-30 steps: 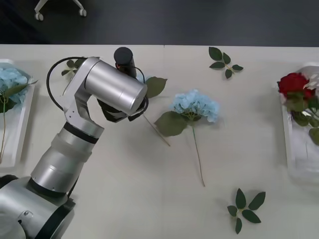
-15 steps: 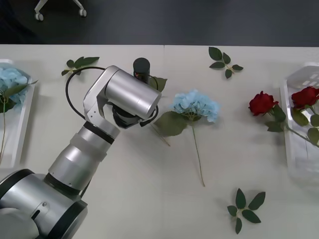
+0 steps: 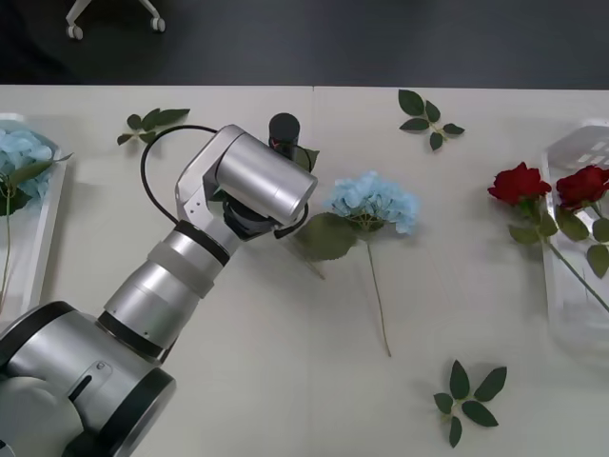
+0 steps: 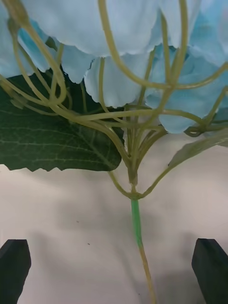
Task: Put the red flowers into the right box and the blue flowers into the left box
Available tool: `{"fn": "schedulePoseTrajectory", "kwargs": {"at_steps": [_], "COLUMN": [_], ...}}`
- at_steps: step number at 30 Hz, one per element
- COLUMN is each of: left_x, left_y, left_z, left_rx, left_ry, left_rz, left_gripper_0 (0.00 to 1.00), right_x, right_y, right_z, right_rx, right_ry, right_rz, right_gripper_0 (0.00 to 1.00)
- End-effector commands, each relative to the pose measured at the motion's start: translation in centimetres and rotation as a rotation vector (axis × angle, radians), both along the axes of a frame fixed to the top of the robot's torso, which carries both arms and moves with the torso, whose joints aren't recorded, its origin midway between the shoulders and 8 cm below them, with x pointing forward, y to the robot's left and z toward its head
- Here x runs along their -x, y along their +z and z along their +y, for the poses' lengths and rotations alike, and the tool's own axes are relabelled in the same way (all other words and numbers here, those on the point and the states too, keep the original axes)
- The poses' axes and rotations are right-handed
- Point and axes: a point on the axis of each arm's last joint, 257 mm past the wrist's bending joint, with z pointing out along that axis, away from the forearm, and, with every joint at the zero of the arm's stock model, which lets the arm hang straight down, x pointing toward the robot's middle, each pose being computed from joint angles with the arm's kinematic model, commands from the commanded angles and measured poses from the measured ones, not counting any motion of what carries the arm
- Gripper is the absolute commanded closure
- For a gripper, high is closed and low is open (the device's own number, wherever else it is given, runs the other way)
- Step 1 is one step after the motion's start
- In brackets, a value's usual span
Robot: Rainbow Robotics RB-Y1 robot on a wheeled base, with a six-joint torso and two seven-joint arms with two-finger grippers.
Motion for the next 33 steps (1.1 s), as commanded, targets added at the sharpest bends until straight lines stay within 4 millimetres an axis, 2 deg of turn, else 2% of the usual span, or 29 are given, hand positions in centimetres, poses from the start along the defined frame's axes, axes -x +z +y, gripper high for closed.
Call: {"fn": "schedulePoseTrajectory", "kwargs": {"at_steps": [1,8,13,18,19,22,23,28,32,33], "left_x": [-0.4,-0.2,0.0,0.3,0.5,0.7,0.7,0.9,1.1,1.2], "left_y": [1.1,0.6,0.0,-0.5,-0.7,-1.0,-1.0,-1.1,-1.7,-1.7], "left_z": [-2.2,-2.2,-1.9,-1.8,-1.9,-2.1,-2.0,-2.2,-2.0,-2.1], "left_rx": [-0.006,-0.019,-0.03,-0.037,-0.038,-0.041,-0.044,-0.046,-0.047,-0.046], "left_ry": [-0.038,-0.044,-0.044,-0.047,-0.05,-0.059,-0.06,-0.069,-0.07,-0.074], "left_rz": [-0.032,-0.024,-0.012,0.003,0.008,0.015,0.015,0.021,0.037,0.038], "left_gripper_0": [0.0,0.0,0.0,0.11,0.29,0.96,1.0,1.0,1.0,1.0], "right_x": [-1.0,-0.7,-0.5,-0.4,-0.4,-0.4,-0.4,-0.5,-0.8,-0.9], "right_y": [1.8,2.4,3.9,5.6,5.9,6.9,7.2,8.8,9.8,10.1], "right_z": [1.1,2.3,4.6,6.9,7.5,9.3,9.9,13.0,16.3,17.7], "right_rx": [-0.01,-0.014,-0.052,-0.075,-0.073,-0.07,-0.072,-0.084,-0.1,-0.102], "right_ry": [0.014,0.041,0.066,0.102,0.117,0.154,0.165,0.227,0.286,0.315], "right_rz": [-0.033,-0.008,0.035,0.065,0.076,0.096,0.101,0.115,0.111,0.107], "right_gripper_0": [0.55,0.56,0.55,0.55,0.56,0.55,0.56,0.56,0.55,0.56]}}
